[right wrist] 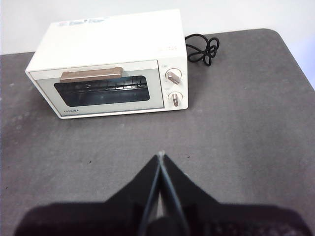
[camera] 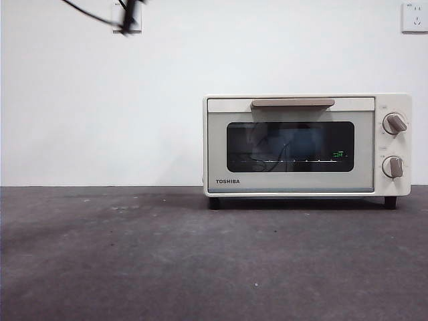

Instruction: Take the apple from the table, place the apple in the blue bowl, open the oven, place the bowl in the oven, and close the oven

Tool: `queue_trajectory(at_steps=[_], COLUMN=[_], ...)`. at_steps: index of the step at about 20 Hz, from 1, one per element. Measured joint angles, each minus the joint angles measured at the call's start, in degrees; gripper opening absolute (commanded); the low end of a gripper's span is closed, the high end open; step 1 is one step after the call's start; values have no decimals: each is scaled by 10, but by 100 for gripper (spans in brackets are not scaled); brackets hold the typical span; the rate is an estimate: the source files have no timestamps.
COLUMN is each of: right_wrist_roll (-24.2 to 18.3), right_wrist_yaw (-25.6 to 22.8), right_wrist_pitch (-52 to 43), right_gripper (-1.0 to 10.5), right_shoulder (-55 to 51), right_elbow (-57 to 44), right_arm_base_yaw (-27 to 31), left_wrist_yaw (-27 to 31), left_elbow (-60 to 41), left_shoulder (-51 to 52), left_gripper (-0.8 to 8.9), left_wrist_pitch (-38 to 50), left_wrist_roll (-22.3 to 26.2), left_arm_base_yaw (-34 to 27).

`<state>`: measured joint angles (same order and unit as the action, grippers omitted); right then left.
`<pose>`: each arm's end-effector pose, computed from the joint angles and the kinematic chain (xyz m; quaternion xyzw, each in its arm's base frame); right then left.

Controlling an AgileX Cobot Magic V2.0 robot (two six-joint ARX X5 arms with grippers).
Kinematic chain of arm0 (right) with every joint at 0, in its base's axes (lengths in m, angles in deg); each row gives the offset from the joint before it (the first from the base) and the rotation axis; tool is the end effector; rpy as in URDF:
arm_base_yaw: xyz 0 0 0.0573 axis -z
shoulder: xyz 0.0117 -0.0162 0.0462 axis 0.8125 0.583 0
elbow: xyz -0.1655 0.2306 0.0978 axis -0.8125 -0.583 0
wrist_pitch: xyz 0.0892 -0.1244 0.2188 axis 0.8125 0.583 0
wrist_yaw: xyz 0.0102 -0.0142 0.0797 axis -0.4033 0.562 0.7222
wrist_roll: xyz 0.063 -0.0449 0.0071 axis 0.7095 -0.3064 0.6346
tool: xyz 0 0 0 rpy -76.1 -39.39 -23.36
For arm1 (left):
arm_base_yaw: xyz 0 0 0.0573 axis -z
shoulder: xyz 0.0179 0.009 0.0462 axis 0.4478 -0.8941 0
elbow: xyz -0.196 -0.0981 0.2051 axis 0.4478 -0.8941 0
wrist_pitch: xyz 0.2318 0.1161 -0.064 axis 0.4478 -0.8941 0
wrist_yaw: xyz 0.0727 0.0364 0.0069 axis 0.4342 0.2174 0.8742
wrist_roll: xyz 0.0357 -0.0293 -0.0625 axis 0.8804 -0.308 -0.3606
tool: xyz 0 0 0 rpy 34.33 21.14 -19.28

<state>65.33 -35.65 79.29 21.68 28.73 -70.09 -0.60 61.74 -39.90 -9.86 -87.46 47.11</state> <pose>0.0335 -0.0044 0.4735 0.0260 0.2404 0.0089 0.9703 0.3194 -0.1649 0.4050 -0.2647 0.2856 -0.4558 0.8004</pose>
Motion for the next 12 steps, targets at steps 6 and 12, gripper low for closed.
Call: queue_trajectory(at_steps=[6, 12], right_wrist_roll=[0, 0], right_wrist_yaw=[0, 0], right_wrist_pitch=[0, 0], right_gripper=[1, 1], right_shoulder=[16, 39], right_elbow=[0, 0], right_arm_base_yaw=[0, 0], left_wrist_yaw=[188, 267], left_elbow=[0, 0], left_shoulder=[123, 215], left_gripper=[-4, -4], left_wrist_pitch=[-198, -349], left_wrist_roll=[199, 274], left_arm_base_yaw=[-1, -2])
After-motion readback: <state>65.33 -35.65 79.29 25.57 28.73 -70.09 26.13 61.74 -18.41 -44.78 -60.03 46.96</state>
